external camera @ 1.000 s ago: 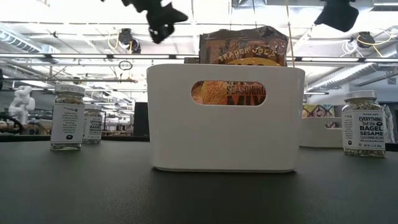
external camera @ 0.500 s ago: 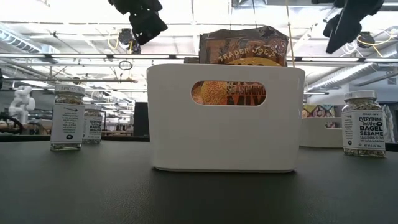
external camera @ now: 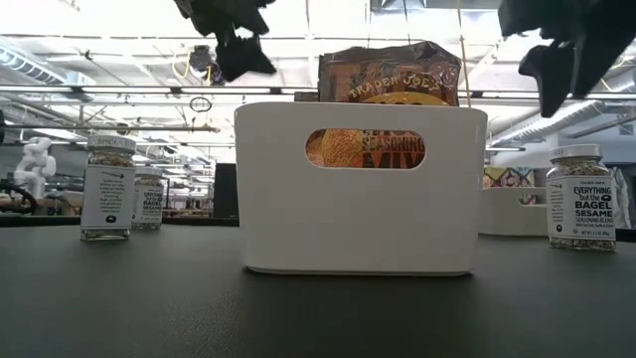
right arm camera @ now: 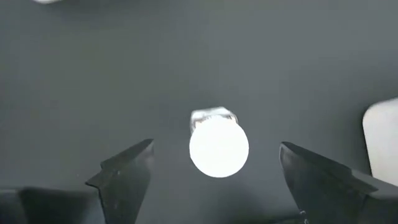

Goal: Sort spices by type
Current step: Put the white seasoning bottle into the gray bin

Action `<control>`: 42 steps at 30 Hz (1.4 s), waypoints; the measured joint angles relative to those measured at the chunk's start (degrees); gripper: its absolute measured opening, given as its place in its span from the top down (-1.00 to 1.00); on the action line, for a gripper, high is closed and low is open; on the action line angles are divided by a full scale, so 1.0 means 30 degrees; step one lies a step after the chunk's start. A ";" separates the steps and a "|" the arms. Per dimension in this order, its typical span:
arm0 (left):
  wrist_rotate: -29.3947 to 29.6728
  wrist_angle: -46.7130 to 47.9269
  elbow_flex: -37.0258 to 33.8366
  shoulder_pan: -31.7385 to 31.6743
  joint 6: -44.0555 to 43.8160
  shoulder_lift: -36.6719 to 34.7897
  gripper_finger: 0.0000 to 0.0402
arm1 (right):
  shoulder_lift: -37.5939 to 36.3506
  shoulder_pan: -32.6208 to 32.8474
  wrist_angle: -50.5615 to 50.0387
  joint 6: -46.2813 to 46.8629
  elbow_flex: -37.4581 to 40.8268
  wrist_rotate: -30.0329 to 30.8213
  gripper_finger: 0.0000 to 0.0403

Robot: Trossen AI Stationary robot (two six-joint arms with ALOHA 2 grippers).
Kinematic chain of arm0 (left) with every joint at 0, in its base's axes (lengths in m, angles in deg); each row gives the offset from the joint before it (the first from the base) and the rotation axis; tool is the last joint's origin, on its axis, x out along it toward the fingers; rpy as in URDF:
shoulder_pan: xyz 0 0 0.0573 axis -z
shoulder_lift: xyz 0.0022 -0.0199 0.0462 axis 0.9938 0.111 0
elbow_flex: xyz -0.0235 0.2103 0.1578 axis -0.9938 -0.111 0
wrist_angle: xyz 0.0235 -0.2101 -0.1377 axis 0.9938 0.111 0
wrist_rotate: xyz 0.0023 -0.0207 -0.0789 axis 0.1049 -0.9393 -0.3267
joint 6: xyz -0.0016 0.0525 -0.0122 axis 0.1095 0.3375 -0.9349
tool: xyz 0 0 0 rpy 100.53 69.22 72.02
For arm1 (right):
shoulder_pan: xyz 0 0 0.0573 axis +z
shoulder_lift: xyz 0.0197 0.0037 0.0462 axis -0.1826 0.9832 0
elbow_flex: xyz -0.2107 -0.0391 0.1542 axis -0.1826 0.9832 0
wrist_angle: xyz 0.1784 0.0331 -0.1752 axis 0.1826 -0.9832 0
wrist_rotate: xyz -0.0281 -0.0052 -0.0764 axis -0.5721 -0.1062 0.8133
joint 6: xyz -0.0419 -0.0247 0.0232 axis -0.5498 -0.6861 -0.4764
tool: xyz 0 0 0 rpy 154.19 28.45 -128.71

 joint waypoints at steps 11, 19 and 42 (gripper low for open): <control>0.0084 -0.0240 -0.0022 -0.0007 0.0118 0.0992 -0.47 | 0.1333 -0.0013 -0.0635 -0.2031 0.0004 0.0025 -0.68; 0.0492 -0.0232 -0.0022 -0.0007 0.0133 0.0992 -0.47 | 0.1449 -0.0057 -0.0017 -0.2463 0.1386 0.0084 -0.68; 0.0579 -0.0225 -0.0022 -0.0009 0.0140 0.0992 -0.47 | 0.1455 -0.0058 0.2388 -0.2406 0.3279 0.0197 -0.17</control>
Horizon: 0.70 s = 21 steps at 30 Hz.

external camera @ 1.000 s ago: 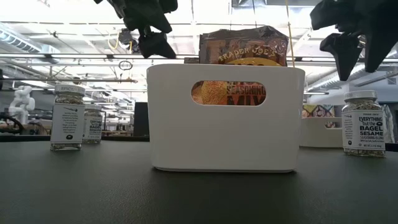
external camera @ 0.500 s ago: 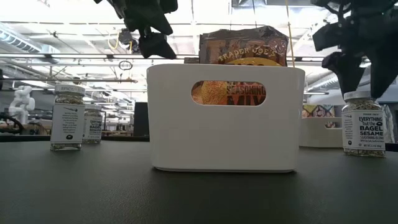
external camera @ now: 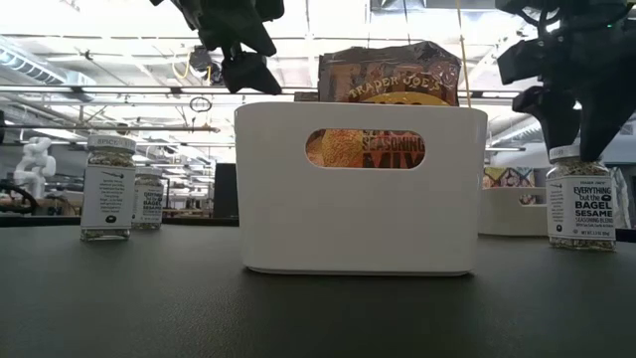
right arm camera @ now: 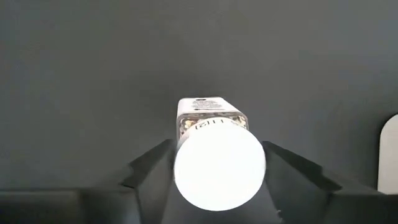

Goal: Sort spices by type
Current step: Put the white seasoning bottle into the gray bin

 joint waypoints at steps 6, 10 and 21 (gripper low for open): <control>0.0000 0.0000 0.0000 -0.0028 0.0000 0.0000 -0.47 | -0.0005 -0.0006 0.0174 -0.0188 -0.0225 -0.0007 0.10; 0.0000 -0.0007 0.0000 -0.0137 0.0436 0.0000 -0.47 | -0.0007 -0.0541 0.1170 -0.0523 -0.0777 -0.0044 0.10; -0.0004 -0.1034 0.0007 -0.0701 0.0368 0.0000 -0.47 | 0.3920 -0.4131 0.2852 -0.4654 -0.3717 -0.0149 0.10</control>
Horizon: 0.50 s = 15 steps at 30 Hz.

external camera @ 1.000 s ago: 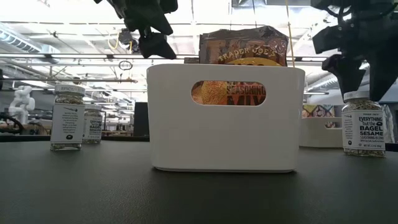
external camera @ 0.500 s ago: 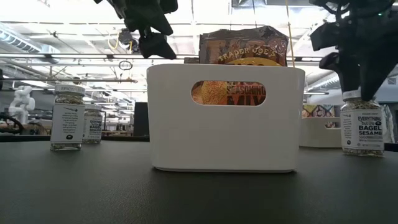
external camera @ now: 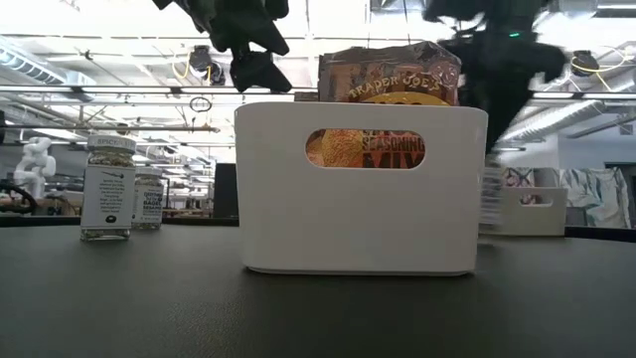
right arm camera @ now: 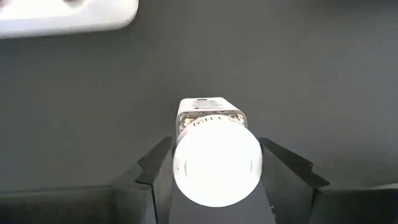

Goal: Sort spices by type
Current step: Put the white seasoning bottle into the gray bin

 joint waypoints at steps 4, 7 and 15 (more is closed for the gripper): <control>0.0004 -0.0010 0.0000 -0.0077 -0.0011 0.0000 -0.47 | 0.1817 -0.0935 0.0135 -0.1888 -0.2156 -0.0040 0.10; -0.0002 -0.0283 0.0000 -0.0077 -0.0069 0.0000 -0.47 | 0.2811 -0.1529 0.0113 -0.3204 -0.3648 -0.0396 0.10; 0.0002 -0.0855 0.0007 -0.0069 -0.1024 0.0000 -0.47 | 0.4844 -0.2640 0.0744 -0.4798 -0.5147 -0.1256 0.09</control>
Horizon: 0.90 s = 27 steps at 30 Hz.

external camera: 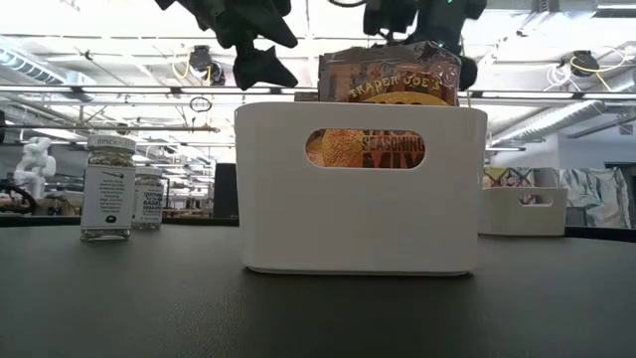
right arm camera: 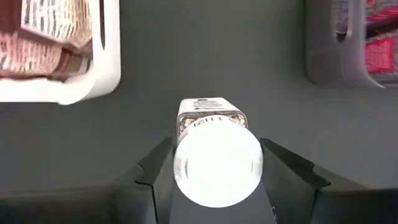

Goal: Sort spices by type
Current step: Put the white seasoning bottle into the gray bin

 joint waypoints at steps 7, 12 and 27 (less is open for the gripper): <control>0.0000 0.0046 0.0000 0.0000 -0.0028 0.0000 -0.47 | 0.0933 -0.0376 0.0888 -0.0063 -0.0002 -0.0670 0.03; -0.0005 0.0058 0.0000 0.0000 -0.0029 0.0000 -0.47 | 0.0894 -0.0391 0.1276 0.0010 -0.0002 -0.0687 -0.21; 0.1259 -0.3212 0.0007 0.0007 0.0963 0.1754 -0.47 | -0.1563 -0.0382 -0.2703 0.2744 -0.0979 -0.0632 -0.65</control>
